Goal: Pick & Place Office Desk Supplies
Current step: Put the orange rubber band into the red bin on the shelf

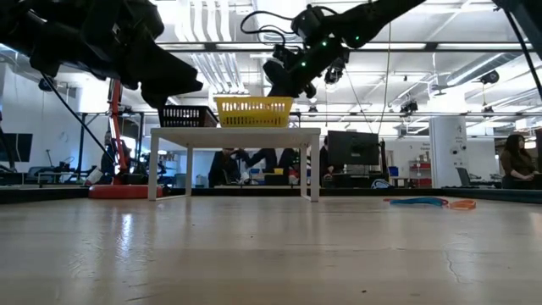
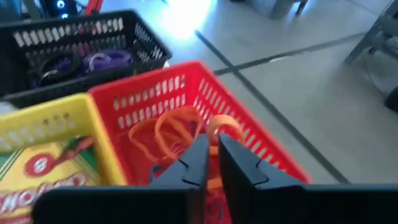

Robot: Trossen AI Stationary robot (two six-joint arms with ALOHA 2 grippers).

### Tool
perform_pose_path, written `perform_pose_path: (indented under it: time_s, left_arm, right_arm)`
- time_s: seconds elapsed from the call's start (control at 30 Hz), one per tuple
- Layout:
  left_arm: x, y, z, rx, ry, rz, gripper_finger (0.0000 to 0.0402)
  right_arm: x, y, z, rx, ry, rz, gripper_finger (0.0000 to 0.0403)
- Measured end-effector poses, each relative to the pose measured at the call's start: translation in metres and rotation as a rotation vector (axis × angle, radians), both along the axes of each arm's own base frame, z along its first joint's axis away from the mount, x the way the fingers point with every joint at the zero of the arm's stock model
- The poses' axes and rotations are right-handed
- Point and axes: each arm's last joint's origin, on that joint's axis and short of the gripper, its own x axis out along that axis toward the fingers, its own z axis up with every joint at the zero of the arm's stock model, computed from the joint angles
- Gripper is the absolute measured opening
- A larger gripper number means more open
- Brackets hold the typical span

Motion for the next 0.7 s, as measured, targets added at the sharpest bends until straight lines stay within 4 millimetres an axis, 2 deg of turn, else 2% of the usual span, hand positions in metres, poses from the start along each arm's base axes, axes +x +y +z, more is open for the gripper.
perform_pose_path:
  time_s: [0.17,0.33,0.5,0.7]
  left_arm:
    - [0.0,0.0,-0.001,-0.002,0.015,0.001,0.0173]
    - [0.0,0.0,-0.001,-0.004,0.014,0.001,0.0173]
    - [0.0,0.0,-0.001,-0.026,0.006,0.017,0.0173]
    - [0.001,0.0,0.006,-0.027,-0.062,0.025,0.0173]
  right_arm:
    - [-0.004,0.002,0.004,0.022,0.028,-0.011,0.0093]
    - [-0.022,0.017,0.031,0.073,0.105,-0.013,0.0146]
    - [-0.038,0.059,0.036,0.15,0.218,0.046,0.0154]
    - [-0.058,0.135,0.018,0.173,0.283,0.078,0.0134]
